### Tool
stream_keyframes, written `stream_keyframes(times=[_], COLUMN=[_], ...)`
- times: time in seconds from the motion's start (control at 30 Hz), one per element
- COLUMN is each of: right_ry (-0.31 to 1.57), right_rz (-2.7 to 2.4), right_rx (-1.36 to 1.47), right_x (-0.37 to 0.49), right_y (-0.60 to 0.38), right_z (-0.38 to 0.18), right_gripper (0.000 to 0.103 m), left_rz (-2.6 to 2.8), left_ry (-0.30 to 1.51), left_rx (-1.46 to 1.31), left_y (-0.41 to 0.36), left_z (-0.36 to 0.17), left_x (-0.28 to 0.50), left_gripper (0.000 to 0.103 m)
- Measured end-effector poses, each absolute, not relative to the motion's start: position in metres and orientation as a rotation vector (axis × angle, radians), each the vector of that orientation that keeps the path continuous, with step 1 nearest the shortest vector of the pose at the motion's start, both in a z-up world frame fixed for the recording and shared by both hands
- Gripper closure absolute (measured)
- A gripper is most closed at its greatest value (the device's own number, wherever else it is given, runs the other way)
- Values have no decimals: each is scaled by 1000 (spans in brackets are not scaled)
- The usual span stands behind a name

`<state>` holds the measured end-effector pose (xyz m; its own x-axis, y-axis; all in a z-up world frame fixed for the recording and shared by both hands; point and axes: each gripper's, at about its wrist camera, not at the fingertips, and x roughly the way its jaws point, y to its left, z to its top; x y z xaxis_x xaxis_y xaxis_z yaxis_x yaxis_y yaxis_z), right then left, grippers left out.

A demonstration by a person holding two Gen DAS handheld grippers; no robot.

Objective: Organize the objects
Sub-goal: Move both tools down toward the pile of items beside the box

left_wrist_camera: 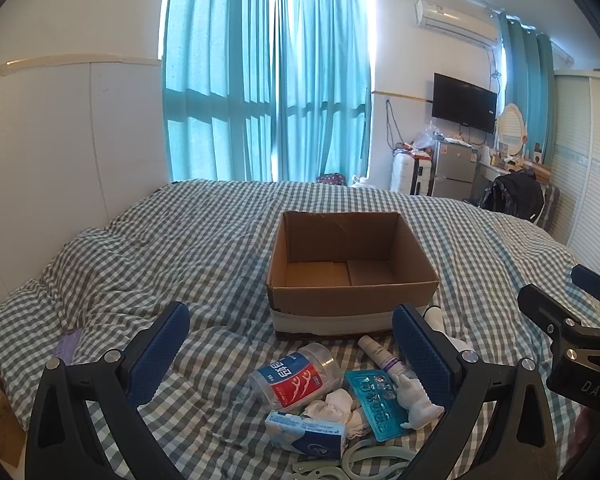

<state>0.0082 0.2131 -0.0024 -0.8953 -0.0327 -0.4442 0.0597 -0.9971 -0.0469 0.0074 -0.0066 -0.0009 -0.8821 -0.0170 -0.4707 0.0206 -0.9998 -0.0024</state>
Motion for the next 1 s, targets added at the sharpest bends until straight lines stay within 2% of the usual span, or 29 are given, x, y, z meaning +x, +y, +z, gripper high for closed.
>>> stream_keyframes(times=[1.0], right_ry=[95], right_rz=[-2995], right_rx=[702], right_x=[9], right_y=[211], right_z=[-5], right_gripper=[0], left_rz=[-3023], left_ry=[8], left_rx=[771], left_y=[-4], left_z=[-3], left_x=[7], left_gripper=[0])
